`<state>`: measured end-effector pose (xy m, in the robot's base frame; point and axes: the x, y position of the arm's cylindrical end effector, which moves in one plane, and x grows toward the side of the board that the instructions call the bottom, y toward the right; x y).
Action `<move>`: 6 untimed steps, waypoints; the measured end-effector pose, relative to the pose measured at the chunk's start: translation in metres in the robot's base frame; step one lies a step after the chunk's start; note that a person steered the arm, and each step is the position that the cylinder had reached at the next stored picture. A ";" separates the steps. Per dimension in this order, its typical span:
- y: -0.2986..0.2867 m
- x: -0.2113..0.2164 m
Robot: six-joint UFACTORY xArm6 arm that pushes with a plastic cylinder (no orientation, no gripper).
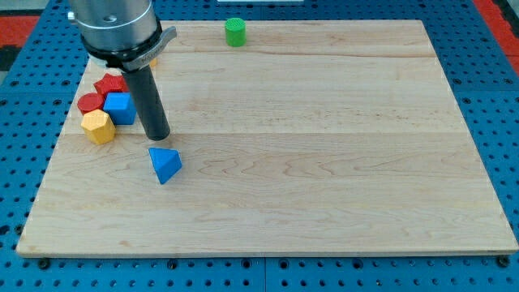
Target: Move your arm diagonally top right to the blue cube
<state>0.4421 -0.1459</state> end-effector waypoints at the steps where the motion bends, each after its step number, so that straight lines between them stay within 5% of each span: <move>1: 0.000 -0.008; 4: 0.031 -0.032; 6: 0.064 -0.129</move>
